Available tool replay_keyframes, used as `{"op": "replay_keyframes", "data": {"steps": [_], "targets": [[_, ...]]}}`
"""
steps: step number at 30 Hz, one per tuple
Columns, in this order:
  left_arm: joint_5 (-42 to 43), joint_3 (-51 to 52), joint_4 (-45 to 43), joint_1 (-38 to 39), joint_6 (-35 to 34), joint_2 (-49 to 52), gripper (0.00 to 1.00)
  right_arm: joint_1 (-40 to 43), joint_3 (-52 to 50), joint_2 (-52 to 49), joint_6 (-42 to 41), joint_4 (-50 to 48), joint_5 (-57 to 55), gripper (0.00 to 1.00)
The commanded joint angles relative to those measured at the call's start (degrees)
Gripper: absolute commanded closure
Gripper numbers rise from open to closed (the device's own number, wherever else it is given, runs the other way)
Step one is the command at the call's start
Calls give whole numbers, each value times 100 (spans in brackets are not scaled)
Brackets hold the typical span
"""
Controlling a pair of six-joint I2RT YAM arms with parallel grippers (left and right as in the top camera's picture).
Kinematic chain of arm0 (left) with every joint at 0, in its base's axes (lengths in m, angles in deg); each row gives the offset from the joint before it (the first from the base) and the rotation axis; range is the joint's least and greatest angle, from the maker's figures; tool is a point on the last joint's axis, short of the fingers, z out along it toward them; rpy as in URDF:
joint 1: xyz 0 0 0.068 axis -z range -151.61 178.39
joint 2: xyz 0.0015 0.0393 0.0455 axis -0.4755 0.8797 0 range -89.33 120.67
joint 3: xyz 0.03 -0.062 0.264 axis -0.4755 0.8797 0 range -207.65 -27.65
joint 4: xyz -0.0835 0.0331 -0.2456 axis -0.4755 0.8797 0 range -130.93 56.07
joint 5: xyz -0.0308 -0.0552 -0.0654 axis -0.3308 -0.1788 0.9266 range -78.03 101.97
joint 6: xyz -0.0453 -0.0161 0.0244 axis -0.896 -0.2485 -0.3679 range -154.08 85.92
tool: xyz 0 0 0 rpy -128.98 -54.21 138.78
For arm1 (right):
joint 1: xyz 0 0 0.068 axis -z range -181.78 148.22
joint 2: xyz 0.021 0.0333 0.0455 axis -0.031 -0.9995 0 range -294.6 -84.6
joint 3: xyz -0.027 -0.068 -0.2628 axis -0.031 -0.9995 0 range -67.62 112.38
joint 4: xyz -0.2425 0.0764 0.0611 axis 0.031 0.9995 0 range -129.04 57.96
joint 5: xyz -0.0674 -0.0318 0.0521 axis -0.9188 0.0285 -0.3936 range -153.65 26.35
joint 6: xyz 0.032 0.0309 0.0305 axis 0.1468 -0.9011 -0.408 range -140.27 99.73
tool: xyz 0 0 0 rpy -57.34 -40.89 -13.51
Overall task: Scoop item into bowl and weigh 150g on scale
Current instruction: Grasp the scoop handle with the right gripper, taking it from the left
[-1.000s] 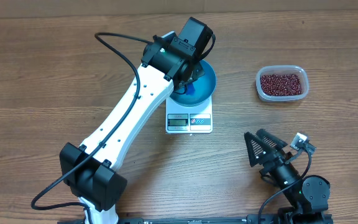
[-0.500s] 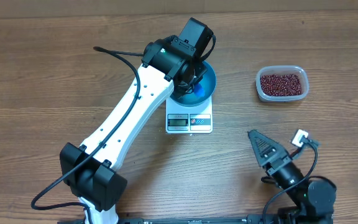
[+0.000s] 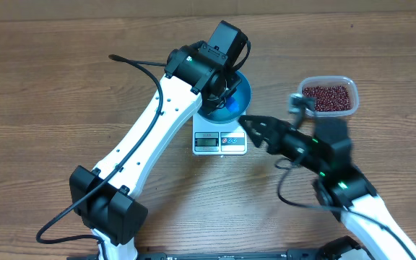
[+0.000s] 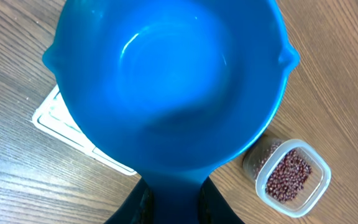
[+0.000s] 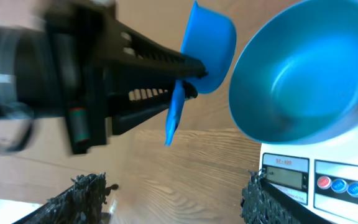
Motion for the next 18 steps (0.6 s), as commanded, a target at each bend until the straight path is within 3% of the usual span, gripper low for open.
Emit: {"op": "replay_keyframes", "data": {"steps": [1, 8, 12, 18], "targets": [[0, -111, 9, 44, -81, -116, 96, -245, 535, -673, 278, -269, -293, 28], [-2, -111, 63, 44, -83, -116, 96, -247, 769, -1287, 258, -505, -566, 33], [4, -111, 61, 44, -98, -116, 96, -251, 774, -1290, 236, -761, -581, 45], [107, -111, 59, 44, -205, -116, 96, -251, 774, -1290, 234, -951, -581, 53]]}}
